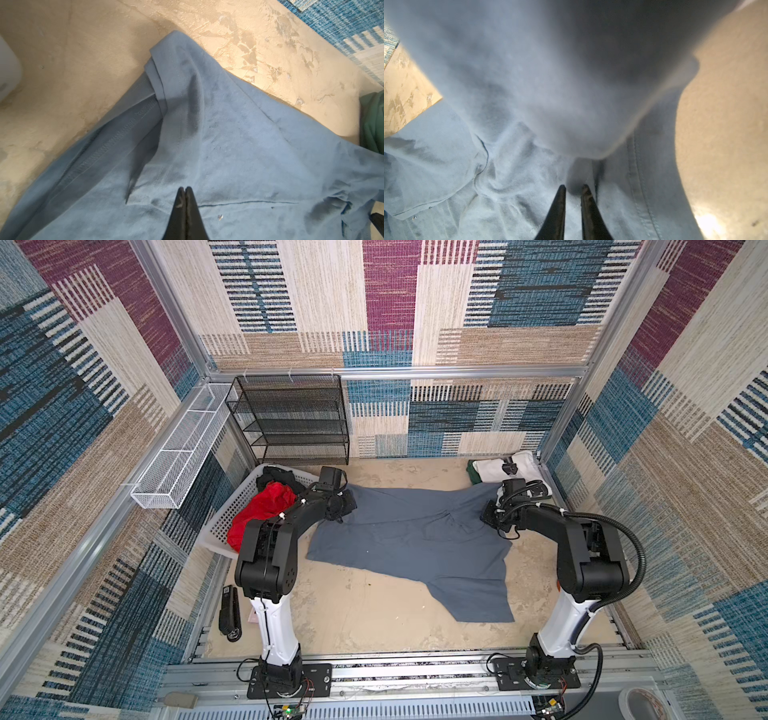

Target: Fold and stack the t-shirts

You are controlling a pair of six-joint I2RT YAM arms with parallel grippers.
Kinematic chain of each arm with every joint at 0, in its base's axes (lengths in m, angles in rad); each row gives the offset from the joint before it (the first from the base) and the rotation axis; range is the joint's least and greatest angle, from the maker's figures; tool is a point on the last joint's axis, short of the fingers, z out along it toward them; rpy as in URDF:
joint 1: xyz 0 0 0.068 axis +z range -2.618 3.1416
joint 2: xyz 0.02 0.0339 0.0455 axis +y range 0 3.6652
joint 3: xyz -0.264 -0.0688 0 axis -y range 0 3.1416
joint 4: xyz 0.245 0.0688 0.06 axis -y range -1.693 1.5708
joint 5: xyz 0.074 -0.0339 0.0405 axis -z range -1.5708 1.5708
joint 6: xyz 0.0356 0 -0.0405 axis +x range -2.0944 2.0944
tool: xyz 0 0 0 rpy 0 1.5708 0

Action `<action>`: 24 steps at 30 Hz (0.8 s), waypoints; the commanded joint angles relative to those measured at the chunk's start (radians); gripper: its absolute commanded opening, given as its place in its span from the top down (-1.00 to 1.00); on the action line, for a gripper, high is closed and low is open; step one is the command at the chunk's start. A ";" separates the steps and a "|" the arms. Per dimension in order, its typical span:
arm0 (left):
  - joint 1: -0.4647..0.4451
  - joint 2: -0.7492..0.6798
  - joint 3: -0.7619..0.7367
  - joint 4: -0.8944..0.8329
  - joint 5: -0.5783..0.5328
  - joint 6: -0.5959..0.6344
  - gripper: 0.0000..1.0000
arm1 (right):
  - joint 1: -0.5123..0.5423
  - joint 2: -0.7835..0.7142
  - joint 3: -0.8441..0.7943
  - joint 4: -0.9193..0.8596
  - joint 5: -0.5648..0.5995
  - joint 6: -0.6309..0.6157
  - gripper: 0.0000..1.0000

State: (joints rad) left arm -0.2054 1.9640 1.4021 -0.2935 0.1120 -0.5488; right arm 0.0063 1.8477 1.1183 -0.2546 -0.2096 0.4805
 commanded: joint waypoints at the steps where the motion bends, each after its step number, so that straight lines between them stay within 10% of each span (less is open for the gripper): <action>1: 0.000 0.012 0.026 -0.050 0.010 0.051 1.00 | 0.001 -0.011 -0.003 -0.005 -0.001 -0.004 0.52; 12: 0.002 0.024 -0.030 -0.045 -0.146 0.062 0.54 | 0.001 -0.031 -0.022 -0.012 -0.012 -0.003 -0.16; 24: 0.001 0.092 0.001 -0.033 -0.190 0.072 0.44 | 0.001 -0.035 -0.026 -0.011 -0.005 -0.006 -0.19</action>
State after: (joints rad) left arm -0.2050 2.0472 1.3933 -0.3313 -0.0540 -0.4973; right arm 0.0063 1.8160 1.0924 -0.2760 -0.2165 0.4801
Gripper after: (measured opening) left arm 0.280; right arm 0.594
